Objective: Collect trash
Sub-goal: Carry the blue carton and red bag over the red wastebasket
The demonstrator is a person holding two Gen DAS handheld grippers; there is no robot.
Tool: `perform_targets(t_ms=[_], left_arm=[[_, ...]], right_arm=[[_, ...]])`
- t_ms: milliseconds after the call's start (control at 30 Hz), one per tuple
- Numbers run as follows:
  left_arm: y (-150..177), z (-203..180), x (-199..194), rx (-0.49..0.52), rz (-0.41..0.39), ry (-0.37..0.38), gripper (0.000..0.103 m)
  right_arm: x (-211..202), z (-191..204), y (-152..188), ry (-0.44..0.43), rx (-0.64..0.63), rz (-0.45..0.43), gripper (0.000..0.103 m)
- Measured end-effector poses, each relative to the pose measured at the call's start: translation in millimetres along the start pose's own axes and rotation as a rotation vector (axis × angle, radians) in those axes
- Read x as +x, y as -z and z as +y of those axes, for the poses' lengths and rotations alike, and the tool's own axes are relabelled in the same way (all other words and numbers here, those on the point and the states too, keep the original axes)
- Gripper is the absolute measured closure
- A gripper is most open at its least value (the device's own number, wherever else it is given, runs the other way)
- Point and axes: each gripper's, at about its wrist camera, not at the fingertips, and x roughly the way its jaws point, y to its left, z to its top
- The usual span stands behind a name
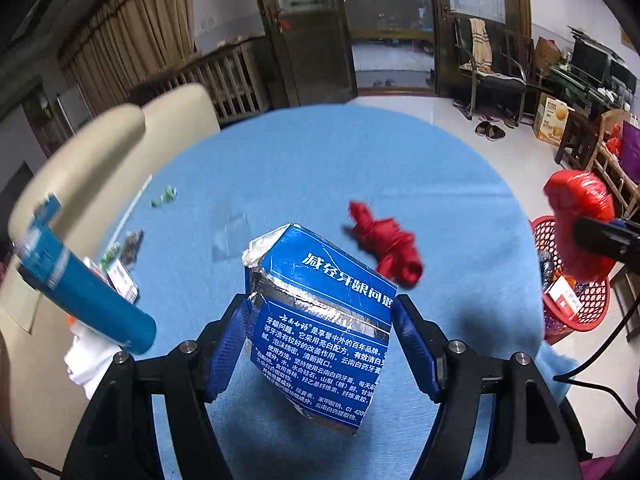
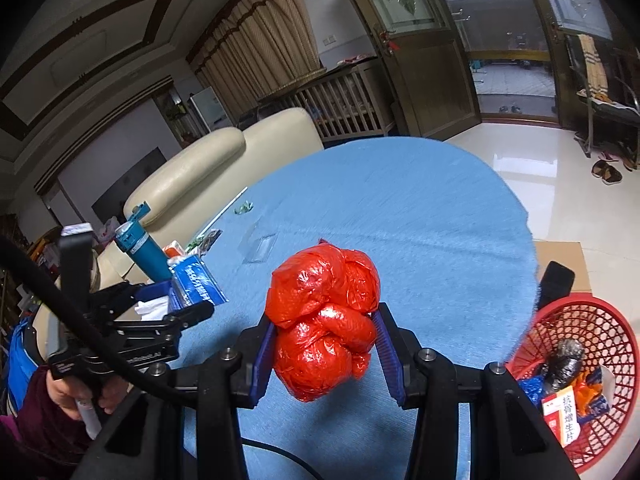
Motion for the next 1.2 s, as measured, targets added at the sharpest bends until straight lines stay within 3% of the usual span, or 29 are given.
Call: perform_targets(t_ms=[533,1200], left_arm=[[-23,-64,-42,0.079,-0.104,-0.023,0.030],[-30,-113,-48,0.164,-0.124,-0.035,0.030]], right_arm=[[-58,-27,8,0.035,0.018,-0.093,0.054],[-80,-57,13,0.050,0.085,-0.136,0.054]])
